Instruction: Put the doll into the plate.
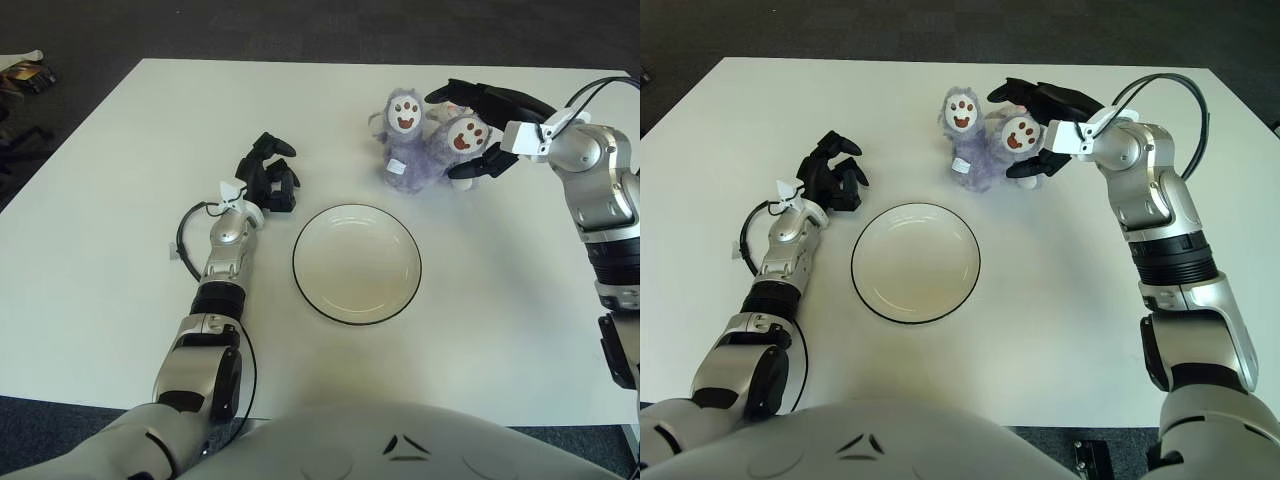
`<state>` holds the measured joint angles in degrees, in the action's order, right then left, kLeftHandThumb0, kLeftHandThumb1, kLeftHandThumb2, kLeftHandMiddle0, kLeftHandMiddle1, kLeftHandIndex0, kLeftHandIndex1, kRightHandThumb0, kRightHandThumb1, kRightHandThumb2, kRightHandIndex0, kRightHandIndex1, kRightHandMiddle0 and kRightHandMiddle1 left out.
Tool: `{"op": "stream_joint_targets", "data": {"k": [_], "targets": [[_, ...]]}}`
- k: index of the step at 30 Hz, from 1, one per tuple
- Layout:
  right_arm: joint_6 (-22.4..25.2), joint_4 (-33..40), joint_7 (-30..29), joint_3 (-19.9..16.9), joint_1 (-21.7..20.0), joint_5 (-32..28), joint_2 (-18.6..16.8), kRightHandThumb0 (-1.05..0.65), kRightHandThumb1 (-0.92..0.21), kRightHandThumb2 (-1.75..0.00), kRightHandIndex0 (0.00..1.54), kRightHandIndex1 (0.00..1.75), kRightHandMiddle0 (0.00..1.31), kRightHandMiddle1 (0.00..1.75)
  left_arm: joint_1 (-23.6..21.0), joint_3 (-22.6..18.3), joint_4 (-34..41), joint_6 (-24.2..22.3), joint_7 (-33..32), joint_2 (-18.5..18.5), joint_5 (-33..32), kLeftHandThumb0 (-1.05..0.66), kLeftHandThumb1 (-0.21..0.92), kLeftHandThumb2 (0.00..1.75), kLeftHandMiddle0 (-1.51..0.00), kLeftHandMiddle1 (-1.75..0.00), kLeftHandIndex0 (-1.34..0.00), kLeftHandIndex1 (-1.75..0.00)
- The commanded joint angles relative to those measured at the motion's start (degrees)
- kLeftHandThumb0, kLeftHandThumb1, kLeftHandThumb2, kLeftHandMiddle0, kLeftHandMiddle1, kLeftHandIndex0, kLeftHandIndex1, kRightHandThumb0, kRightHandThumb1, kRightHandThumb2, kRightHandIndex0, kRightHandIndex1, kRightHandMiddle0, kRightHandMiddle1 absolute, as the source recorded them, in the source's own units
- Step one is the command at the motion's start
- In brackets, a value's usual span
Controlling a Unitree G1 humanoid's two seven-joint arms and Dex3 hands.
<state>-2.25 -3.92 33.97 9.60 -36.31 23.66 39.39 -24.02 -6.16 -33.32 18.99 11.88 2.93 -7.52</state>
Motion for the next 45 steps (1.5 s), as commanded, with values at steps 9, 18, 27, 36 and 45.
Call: {"op": "stream_joint_targets", "data": {"k": [9,18,27,36,45], "targets": [[-4.5,-6.1,-1.1,2.2,-3.0,0.2,-2.3,-0.72,-0.24,-0.92,0.0,0.33,0.0,0.76,3.5,0.4,-1.5,-2.3,-0.3,-0.7,0.3,-0.02,0.16,1.51,-0.77,-1.75,-0.46,-1.74],[-6.0,-10.7,-0.5,2.8,-4.4,-1.2,-4.6,-0.73,-0.24,-0.93,0.0,0.38,0.0,0.82,3.6,0.4,-1.1,-3.0,-0.4,-0.9,0.2,-0.02,0.24,1.43,-0.71,-1.74,-0.4,-1.75],[-5.5,-13.0,2.7,3.3,-5.6,-3.5,-6.1,-0.78,-0.3,-0.88,0.0,0.15,0.0,0.75,3.8,0.5,-0.8,-2.6,-0.8,-1.0,0.7,-0.02,0.18,1.5,-0.76,-1.75,-0.45,-1.75],[-5.2,-14.9,4.4,3.7,-7.2,-4.5,-7.6,-0.85,-0.38,-0.8,0.0,0.02,0.0,0.83,4.1,0.7,-0.2,-3.4,-0.5,-1.0,0.5,-0.02,0.23,1.44,-0.72,-1.75,-0.41,-1.75],[-3.6,-17.7,3.1,4.3,-9.6,-4.5,-10.7,-0.84,-0.4,-0.79,0.06,0.05,0.0,0.84,4.1,0.7,-0.6,-2.7,-0.5,-1.2,0.5,-0.02,0.18,1.5,-0.76,-1.75,-0.45,-1.75]]}}
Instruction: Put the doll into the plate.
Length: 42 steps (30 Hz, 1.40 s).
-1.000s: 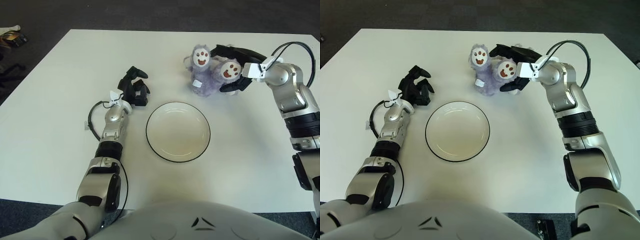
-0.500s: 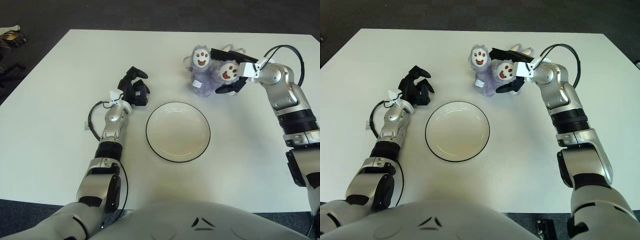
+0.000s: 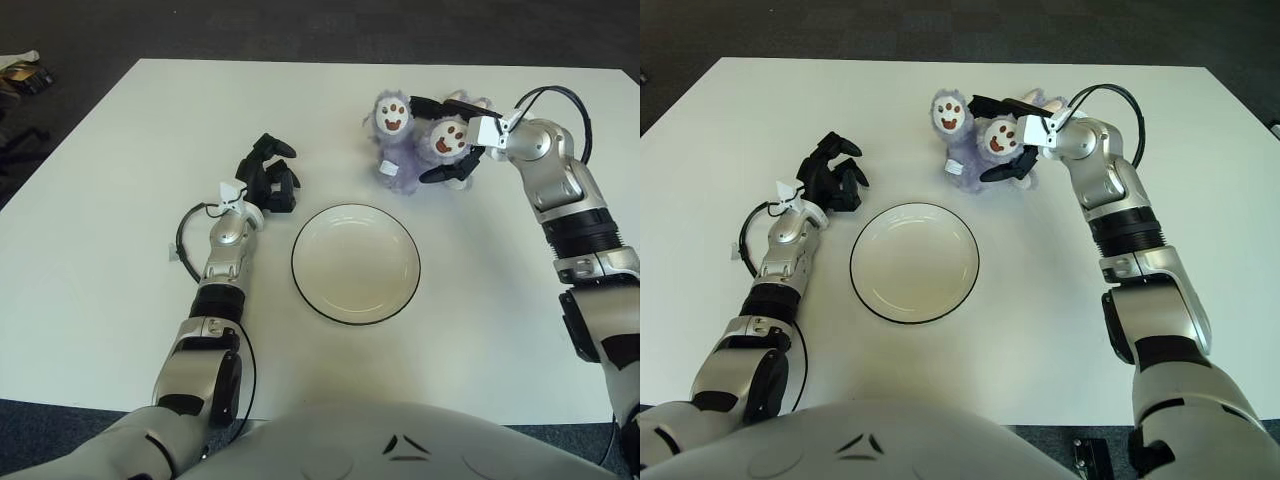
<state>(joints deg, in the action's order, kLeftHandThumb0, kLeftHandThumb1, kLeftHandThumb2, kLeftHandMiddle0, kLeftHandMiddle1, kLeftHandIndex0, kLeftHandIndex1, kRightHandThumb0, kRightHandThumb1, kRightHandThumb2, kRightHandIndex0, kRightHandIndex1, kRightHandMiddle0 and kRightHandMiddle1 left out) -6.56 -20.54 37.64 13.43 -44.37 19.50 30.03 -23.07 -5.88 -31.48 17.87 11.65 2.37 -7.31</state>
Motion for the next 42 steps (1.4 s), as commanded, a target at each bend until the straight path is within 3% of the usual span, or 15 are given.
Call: {"op": "stream_joint_targets", "data": {"k": [1,5,11,16,22,32,42], "targets": [[1.2,-1.2,-0.8,0.4,-1.8,-0.4,-1.8,-0.83,-0.4,-0.79,0.06,0.06,0.0,0.84,3.2,0.4,-2.4,-1.5,-0.2,-0.6,0.3,-0.02,0.18,1.5,-0.76,-1.75,-0.45,-1.75],[2.8,-1.1,-1.6,-0.1,-2.0,-0.8,-3.0,-0.79,-0.38,-0.79,0.07,0.07,0.0,0.82,3.2,0.4,-2.4,-1.5,0.0,-0.6,0.1,-0.02,0.22,1.45,-0.73,-1.74,-0.42,-1.75],[5.8,0.0,-2.7,-1.5,-1.8,-2.8,-5.3,-0.67,-0.26,-0.9,0.07,0.15,0.0,0.82,3.1,0.4,-2.6,-1.4,0.0,-0.7,0.0,-0.02,0.23,1.43,-0.72,-1.73,-0.4,-1.75],[10.7,1.7,-3.6,-2.6,-1.8,-5.2,-8.3,-0.46,-0.14,-1.06,0.01,0.25,0.0,0.79,3.1,0.4,-2.7,-1.1,-0.2,-0.9,0.0,-0.02,0.23,1.44,-0.72,-1.74,-0.4,-1.75],[13.1,3.2,-5.7,-3.0,-1.5,-5.6,-9.8,-0.32,-0.09,-1.14,0.0,0.32,0.0,0.75,3.1,0.4,-2.7,-1.0,-0.3,-1.0,0.0,-0.02,0.2,1.47,-0.74,-1.75,-0.43,-1.75],[14.7,4.0,-7.6,-2.8,-1.3,-5.3,-10.5,-0.33,-0.08,-1.15,0.0,0.39,0.0,0.72,3.3,0.5,-2.5,-1.0,-0.2,-1.0,0.0,-0.02,0.22,1.45,-0.73,-1.74,-0.42,-1.75],[17.6,4.7,-7.7,-2.6,-1.3,-5.6,-11.0,-0.31,-0.08,-1.16,0.0,0.4,0.0,0.7,3.5,0.8,-1.7,-0.1,-0.5,-0.8,0.6,-0.02,0.15,1.53,-0.78,-1.75,-0.47,-1.74]]}}
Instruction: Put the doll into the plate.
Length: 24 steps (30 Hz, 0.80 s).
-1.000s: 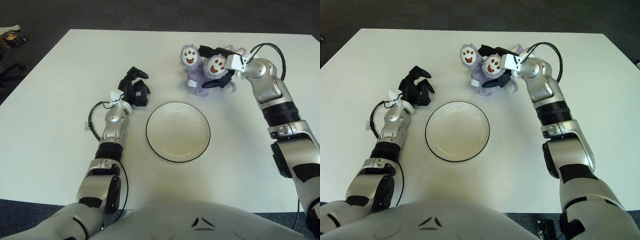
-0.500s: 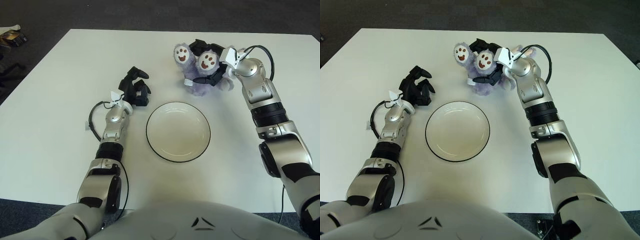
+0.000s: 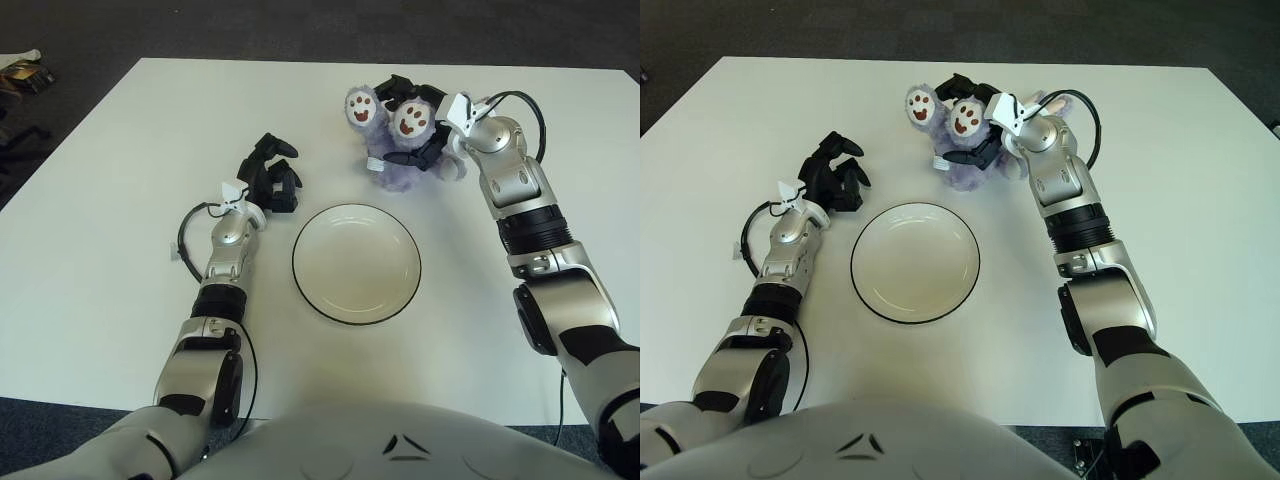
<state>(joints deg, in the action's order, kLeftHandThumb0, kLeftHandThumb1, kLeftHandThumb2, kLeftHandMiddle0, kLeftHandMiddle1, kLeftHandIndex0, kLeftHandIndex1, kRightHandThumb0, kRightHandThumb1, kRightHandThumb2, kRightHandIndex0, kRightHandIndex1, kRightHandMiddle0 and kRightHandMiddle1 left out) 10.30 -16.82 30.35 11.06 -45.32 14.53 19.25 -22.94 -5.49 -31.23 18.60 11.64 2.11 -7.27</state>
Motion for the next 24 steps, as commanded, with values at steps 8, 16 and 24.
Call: {"op": "stream_joint_targets", "data": {"k": [8,16,24], "targets": [[0.4,0.9,-0.5,0.1,-0.2,-0.2,0.2,-0.35,-0.09,-1.15,0.0,0.37,0.0,0.7,3.9,0.9,-1.2,1.4,-0.8,-0.4,1.7,-0.02,0.15,1.53,-0.78,-1.75,-0.47,-1.74],[1.8,2.3,0.0,1.1,0.4,1.4,1.5,-0.34,-0.08,-1.15,0.0,0.45,0.0,0.68,4.0,1.1,-1.5,3.4,-0.9,-0.6,1.8,-0.02,0.23,1.42,-0.73,-1.7,-0.41,-1.75],[3.5,3.5,0.6,1.7,0.8,2.1,2.3,-0.35,-0.07,-1.14,0.0,0.43,0.0,0.66,3.9,0.7,-2.1,4.5,-0.6,-1.0,1.0,-0.02,0.23,1.41,-0.74,-1.67,-0.41,-1.75]]}}
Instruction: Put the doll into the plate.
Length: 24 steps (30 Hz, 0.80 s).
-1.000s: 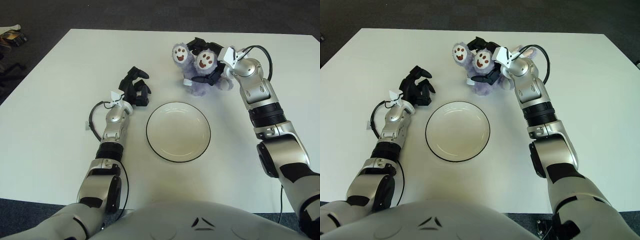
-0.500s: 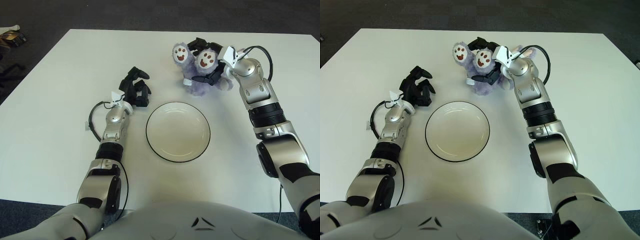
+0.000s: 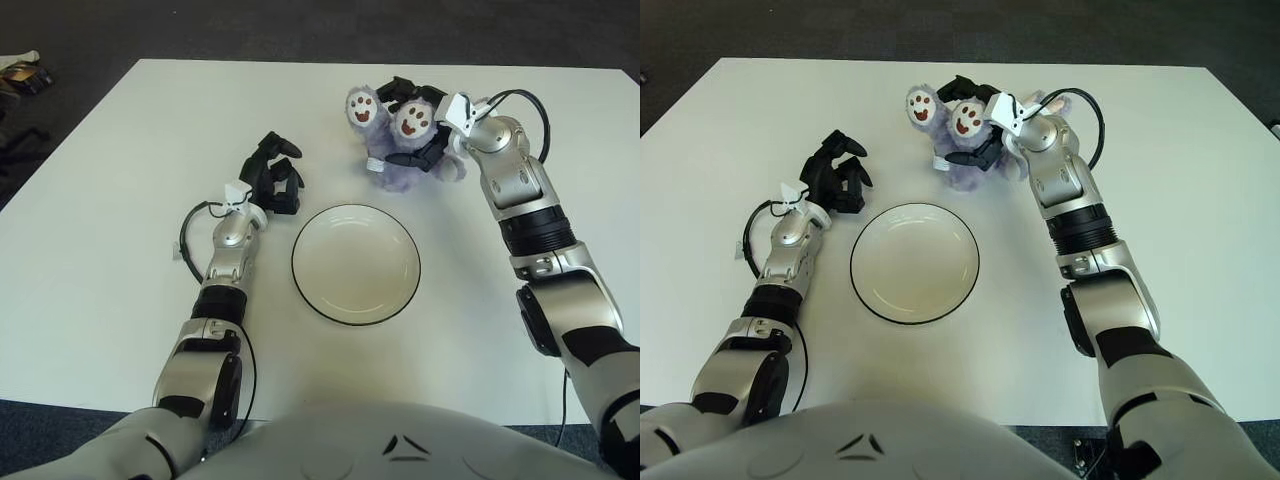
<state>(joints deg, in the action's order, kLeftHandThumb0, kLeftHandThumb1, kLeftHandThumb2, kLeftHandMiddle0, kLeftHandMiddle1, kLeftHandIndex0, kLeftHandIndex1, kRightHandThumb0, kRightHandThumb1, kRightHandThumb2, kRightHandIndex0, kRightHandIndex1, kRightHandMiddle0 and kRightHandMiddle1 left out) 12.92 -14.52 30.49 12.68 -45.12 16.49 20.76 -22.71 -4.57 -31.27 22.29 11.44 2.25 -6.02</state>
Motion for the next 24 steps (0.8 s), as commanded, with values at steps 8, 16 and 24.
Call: {"op": "stream_joint_targets", "data": {"k": [8,16,24], "targets": [[4.5,-0.3,5.5,0.4,0.2,-2.1,1.8,-0.32,-0.08,-1.14,0.0,0.28,0.0,0.66,3.6,-0.2,-2.0,1.2,-0.5,-1.1,-0.4,-0.01,0.23,1.41,-0.73,-1.68,-0.41,-1.75],[2.1,-10.4,17.7,5.7,-5.5,-1.4,4.9,-0.26,-0.08,-1.17,0.0,0.22,0.0,0.6,3.9,-0.3,-1.2,0.8,-0.3,-1.0,-0.6,-0.01,0.24,1.4,-0.73,-1.68,-0.41,-1.75],[0.3,-19.1,26.7,8.2,-9.8,-2.1,5.1,-0.22,-0.11,-1.19,0.0,0.25,0.0,0.56,4.0,-0.3,-1.0,1.2,0.1,-1.0,-0.9,-0.01,0.25,1.4,-0.72,-1.69,-0.4,-1.75]]}}
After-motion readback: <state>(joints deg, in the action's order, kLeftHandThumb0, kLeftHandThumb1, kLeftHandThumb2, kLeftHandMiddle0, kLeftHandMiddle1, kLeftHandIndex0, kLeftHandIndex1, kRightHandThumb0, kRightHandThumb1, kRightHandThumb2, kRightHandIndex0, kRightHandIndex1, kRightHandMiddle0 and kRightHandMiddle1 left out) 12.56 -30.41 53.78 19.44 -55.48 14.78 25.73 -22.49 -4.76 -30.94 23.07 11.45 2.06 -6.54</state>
